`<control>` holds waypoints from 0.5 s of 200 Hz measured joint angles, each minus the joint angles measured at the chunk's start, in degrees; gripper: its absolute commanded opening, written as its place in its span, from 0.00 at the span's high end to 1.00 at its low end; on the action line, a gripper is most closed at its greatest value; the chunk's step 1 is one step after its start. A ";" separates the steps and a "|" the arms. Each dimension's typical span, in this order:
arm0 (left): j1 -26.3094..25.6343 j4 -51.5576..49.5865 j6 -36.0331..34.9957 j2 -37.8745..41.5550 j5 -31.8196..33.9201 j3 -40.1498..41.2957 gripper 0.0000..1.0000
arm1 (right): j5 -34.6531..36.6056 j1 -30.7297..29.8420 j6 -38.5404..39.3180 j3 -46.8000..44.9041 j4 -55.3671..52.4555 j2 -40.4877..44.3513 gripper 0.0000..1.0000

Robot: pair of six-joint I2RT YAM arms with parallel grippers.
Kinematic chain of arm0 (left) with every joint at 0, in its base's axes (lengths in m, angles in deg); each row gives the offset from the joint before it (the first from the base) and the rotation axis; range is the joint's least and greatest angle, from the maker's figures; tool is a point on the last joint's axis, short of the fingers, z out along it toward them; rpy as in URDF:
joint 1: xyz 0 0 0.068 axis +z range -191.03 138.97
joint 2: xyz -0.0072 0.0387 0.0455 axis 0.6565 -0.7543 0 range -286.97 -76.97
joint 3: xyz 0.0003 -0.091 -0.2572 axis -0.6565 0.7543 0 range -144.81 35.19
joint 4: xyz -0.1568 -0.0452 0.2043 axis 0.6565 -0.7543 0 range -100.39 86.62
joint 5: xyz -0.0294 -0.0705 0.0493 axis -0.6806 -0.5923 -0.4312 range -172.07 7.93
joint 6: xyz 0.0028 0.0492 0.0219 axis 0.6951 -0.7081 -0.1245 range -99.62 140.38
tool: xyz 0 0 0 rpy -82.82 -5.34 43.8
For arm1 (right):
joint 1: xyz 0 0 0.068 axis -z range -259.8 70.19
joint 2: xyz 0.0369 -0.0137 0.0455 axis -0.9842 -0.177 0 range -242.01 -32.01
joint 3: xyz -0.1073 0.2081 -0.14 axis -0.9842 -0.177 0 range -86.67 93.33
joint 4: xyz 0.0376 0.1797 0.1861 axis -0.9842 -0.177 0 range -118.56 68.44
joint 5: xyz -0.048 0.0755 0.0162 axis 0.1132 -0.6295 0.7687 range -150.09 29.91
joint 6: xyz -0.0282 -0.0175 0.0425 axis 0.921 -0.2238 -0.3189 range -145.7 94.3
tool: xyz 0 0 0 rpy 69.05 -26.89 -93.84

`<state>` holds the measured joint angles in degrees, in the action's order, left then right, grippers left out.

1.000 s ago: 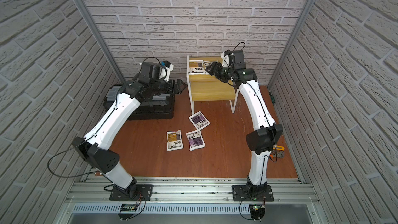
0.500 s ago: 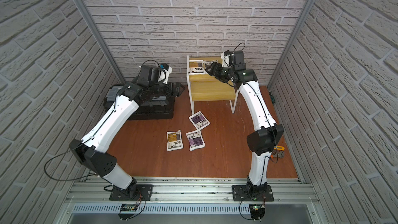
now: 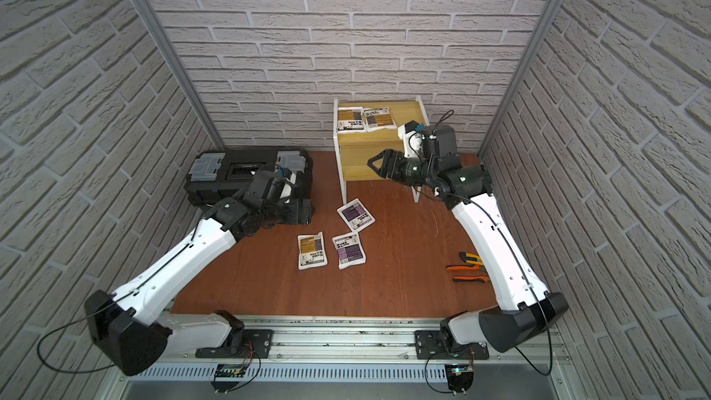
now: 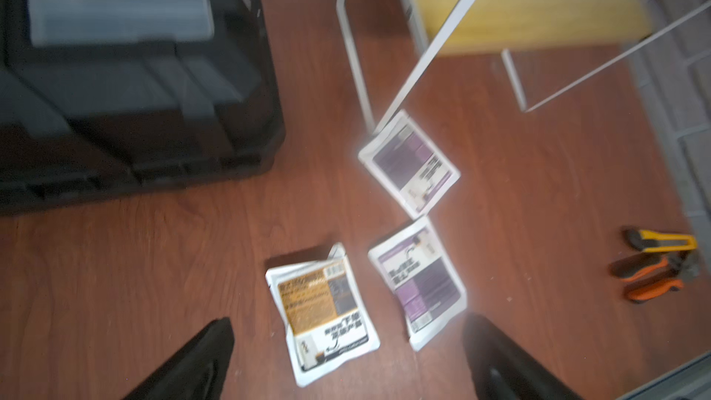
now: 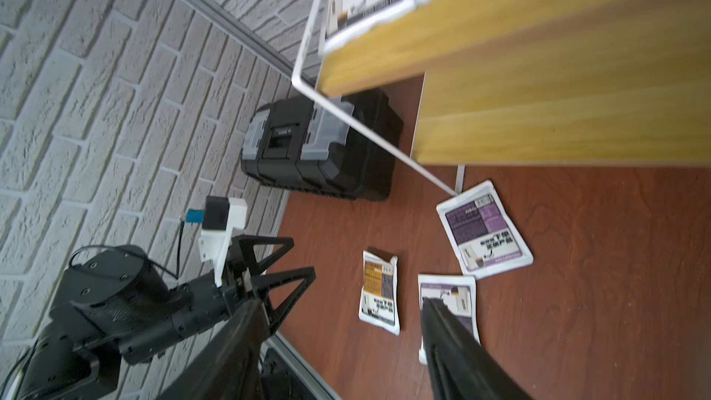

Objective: Place the bagged coffee beans on the shelf by color
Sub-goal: Pick up the bagged coffee beans at the center of the board.

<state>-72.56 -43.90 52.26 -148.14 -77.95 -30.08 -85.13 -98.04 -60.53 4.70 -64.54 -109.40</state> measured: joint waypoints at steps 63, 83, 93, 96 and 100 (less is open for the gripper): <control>0.26 -0.74 5.46 1.57 7.85 11.93 0.01 | 3.06 -13.66 -1.81 -26.03 8.13 1.18 0.30; 0.85 0.68 6.12 -1.79 8.15 12.44 0.02 | 3.78 -18.84 -2.36 -28.26 12.50 -4.04 0.30; 1.36 1.68 6.32 -3.69 8.13 12.50 0.02 | 4.00 -20.79 -2.47 -28.30 14.82 -7.15 0.30; 1.51 1.99 6.32 -4.17 8.09 12.52 0.02 | 4.02 -21.31 -2.47 -28.30 15.61 -8.07 0.30; 1.77 2.40 6.36 -4.96 8.07 12.55 0.02 | 4.04 -21.90 -2.47 -28.28 16.55 -9.35 0.30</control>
<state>-70.79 -41.49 58.62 -153.10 -69.89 -17.54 -81.08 -119.95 -63.00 -23.58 -47.99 -118.75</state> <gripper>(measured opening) 0.985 0.700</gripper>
